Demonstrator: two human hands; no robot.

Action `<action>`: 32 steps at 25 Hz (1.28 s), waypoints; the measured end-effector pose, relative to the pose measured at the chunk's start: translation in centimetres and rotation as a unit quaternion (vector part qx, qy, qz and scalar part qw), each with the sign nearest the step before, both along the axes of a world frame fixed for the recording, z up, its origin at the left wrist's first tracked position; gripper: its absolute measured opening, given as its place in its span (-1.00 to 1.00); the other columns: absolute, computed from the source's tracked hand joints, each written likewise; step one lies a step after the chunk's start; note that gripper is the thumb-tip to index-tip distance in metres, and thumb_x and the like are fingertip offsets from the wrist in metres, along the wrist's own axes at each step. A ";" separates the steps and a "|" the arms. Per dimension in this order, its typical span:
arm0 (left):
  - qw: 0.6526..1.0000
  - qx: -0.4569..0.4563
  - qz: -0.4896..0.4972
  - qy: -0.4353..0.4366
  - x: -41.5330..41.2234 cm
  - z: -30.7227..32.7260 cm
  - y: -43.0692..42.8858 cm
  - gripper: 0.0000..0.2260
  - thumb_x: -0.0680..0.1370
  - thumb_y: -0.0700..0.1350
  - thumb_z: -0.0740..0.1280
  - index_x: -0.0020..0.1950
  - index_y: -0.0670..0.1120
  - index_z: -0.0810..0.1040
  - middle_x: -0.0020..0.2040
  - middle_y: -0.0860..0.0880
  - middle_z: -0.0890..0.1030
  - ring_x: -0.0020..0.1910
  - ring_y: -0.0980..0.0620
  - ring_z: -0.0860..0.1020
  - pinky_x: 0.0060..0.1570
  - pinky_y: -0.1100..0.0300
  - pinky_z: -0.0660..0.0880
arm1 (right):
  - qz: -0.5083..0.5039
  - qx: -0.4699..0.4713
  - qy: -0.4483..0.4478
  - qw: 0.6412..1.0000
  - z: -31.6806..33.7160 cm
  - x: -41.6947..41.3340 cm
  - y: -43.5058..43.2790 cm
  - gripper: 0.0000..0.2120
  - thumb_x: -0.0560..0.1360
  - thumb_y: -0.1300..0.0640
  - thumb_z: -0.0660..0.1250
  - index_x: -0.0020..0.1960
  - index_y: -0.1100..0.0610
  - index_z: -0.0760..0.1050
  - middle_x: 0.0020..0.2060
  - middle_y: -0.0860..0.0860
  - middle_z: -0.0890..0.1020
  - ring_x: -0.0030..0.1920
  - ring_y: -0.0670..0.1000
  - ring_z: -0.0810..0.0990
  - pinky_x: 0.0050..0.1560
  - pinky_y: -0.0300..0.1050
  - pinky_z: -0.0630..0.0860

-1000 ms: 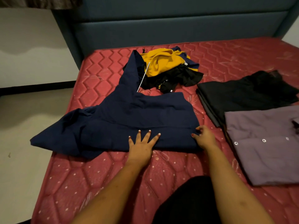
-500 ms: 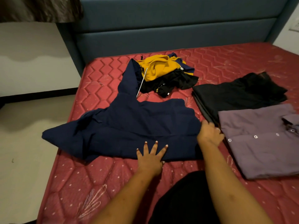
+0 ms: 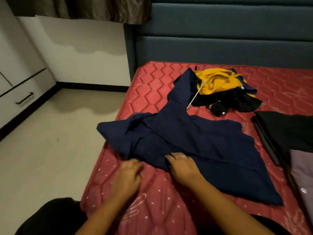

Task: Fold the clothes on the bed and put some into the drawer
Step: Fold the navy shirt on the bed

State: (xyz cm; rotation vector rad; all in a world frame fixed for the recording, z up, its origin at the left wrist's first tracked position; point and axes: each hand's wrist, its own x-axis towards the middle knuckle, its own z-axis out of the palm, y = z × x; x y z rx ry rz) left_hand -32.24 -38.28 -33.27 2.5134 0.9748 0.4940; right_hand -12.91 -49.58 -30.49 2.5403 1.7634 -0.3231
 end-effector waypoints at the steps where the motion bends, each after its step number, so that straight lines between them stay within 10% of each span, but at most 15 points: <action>1: 0.995 -0.038 0.094 -0.009 -1.0 0.5 1.9 -0.73 0.41 -0.08 0.41 0.10 -0.05 0.57 0.07 -0.06 0.58 0.07 -0.15 0.54 0.07 0.08 0.44 | 0.013 0.033 -0.005 0.999 0.8 -1.3 1.9 -0.54 0.57 0.12 0.10 0.47 -0.01 0.25 0.42 0.01 0.36 0.38 0.11 0.33 0.28 0.04 0.35; 5: 0.939 -0.214 0.268 0.003 -0.7 0.8 6.6 -0.39 0.30 0.22 0.49 0.16 -0.13 0.45 0.09 -0.14 0.56 0.10 -0.23 0.53 -0.01 0.01 0.48 | 0.025 0.053 0.112 0.992 2.5 -7.5 10.0 -0.49 0.53 0.24 0.15 0.48 0.11 0.25 0.37 0.08 0.38 0.34 0.16 0.35 0.27 0.05 0.40; 8: 0.942 -0.221 0.254 -0.008 0.2 1.4 8.1 -0.62 0.57 0.05 0.25 0.23 -0.21 0.47 0.19 -0.24 0.50 0.17 -0.28 0.46 0.01 0.02 0.39 | -0.060 -0.001 0.222 0.973 1.7 -9.5 14.2 -0.55 0.54 0.18 0.21 0.42 0.11 0.33 0.31 0.21 0.40 0.27 0.23 0.42 0.27 0.04 0.42; 11: 0.882 -0.309 0.283 -0.216 0.5 4.3 9.4 -0.81 0.60 -0.21 0.18 0.01 -0.33 0.50 0.11 -0.37 0.52 0.02 -0.28 0.50 -0.13 0.04 0.28 | -0.130 -0.045 0.192 0.972 1.8 -10.0 15.5 -0.34 0.51 0.06 0.30 0.54 -0.06 0.11 0.43 0.18 0.21 0.34 0.26 0.36 0.32 0.06 0.39; 17: 0.774 -0.366 0.173 -0.487 -1.2 10.5 8.2 -0.80 0.46 0.02 0.20 -0.17 -0.06 0.55 -0.22 -0.04 0.59 -0.22 0.08 0.47 -0.14 0.09 0.41 | -0.246 -0.030 0.144 0.958 3.3 -10.7 14.7 -0.46 0.63 -0.10 0.04 0.56 -0.03 0.01 0.55 0.09 0.00 0.40 0.29 0.26 0.34 0.14 0.31; 21: 0.735 -0.408 0.045 -0.539 -3.3 13.0 7.7 -0.90 0.56 -0.09 0.28 0.04 0.00 0.56 -0.04 -0.01 0.64 -0.01 0.02 0.59 -0.03 0.09 0.54 | -0.163 -0.010 0.144 0.976 5.2 -14.1 13.6 -0.52 0.61 -0.17 0.04 0.39 0.10 0.35 0.34 0.18 0.39 0.20 0.27 0.49 0.14 0.07 0.44; 28: 0.763 -0.370 0.055 -0.527 -6.3 12.9 9.0 -0.90 0.57 -0.24 0.29 -0.08 -0.04 0.48 -0.12 0.03 0.62 -0.15 0.08 0.58 -0.17 0.16 0.49 | -0.095 -0.021 0.406 0.909 14.5 -13.2 15.9 -0.75 0.64 0.09 0.17 0.25 0.17 0.45 0.05 0.08 0.52 -0.11 -0.03 0.51 -0.22 -0.17 0.53; 32: 0.797 -0.383 0.157 -0.440 -5.7 9.3 10.8 -0.78 0.56 -0.31 0.25 -0.05 0.04 0.44 -0.10 -0.08 0.61 -0.12 -0.09 0.54 -0.10 0.03 0.45 | -0.203 0.162 0.478 0.839 19.9 -5.1 20.4 -0.51 0.54 -0.20 0.25 0.35 0.06 0.38 0.27 0.03 0.49 0.13 0.11 0.52 0.09 0.10 0.53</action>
